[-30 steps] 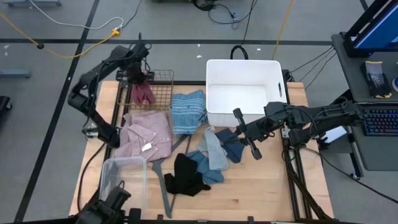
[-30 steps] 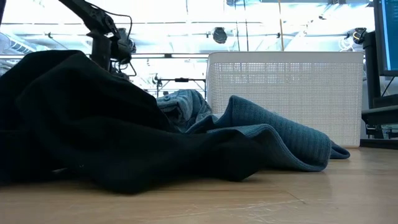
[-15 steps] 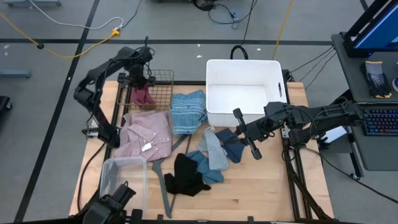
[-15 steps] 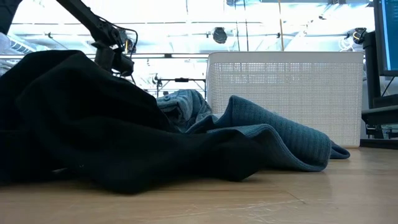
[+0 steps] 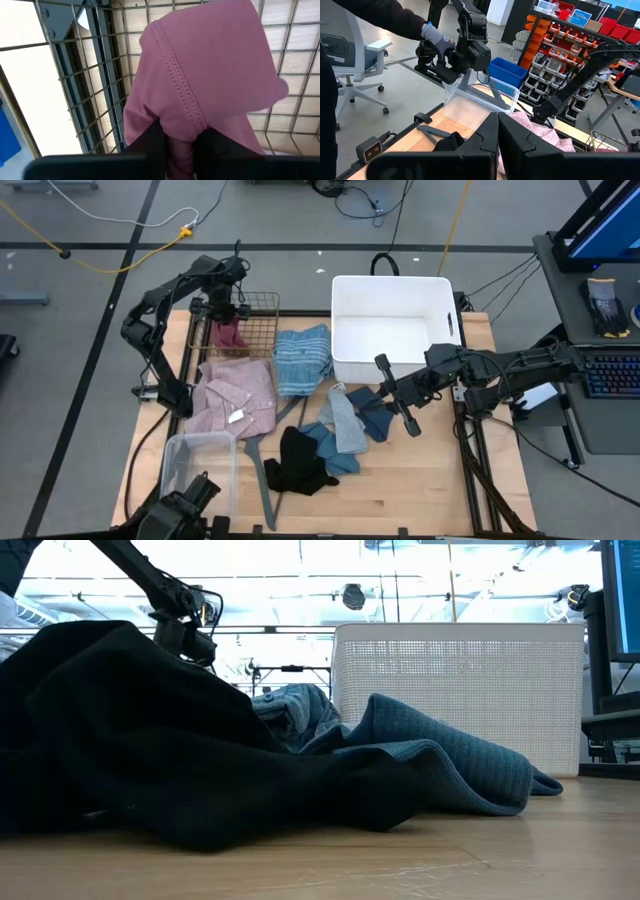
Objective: Pick & Place Cloths
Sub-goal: Put the red undergarment into the gold wire basket, then put the black undergarment into the gold wire basket
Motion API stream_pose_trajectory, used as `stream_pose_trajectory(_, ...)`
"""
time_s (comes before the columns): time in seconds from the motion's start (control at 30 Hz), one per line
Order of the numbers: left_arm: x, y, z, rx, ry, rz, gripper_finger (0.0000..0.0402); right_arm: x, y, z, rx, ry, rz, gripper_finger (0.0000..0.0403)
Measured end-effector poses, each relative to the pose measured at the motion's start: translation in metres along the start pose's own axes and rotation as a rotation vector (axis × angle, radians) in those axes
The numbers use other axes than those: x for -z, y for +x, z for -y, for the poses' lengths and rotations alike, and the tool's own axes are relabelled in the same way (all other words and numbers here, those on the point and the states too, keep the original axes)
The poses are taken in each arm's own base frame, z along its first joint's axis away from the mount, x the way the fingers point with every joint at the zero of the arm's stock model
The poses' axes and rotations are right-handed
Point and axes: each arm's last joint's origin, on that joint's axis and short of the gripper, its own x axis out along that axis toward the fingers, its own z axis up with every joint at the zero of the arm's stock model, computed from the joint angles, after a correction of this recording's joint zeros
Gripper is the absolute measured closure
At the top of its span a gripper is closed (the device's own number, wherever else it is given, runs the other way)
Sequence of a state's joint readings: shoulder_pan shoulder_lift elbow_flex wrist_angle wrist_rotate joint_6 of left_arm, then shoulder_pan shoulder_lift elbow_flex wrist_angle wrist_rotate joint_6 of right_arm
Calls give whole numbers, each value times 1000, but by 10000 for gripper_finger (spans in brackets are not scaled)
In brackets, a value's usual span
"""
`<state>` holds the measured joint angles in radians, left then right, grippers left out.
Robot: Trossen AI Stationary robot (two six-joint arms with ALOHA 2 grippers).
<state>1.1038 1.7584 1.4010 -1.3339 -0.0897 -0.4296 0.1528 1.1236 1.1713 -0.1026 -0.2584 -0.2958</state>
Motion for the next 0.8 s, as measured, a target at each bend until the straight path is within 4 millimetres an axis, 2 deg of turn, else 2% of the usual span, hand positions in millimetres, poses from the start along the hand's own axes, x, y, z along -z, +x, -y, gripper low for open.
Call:
stream_pose_trajectory(0.2,1,0,0,7,-3,-11,272,0,0,0,0,0,0,402)
stream_pose_trajectory(0.4,3,0,-1,-2,-8,-32,231,0,0,0,0,0,0,402)
stream_pose_trajectory(0.6,10,-9,-6,48,2,-40,211,0,0,0,0,0,0,402)
stream_pose_trajectory(0.8,28,-38,-19,157,-14,35,216,0,0,0,0,0,1,402)
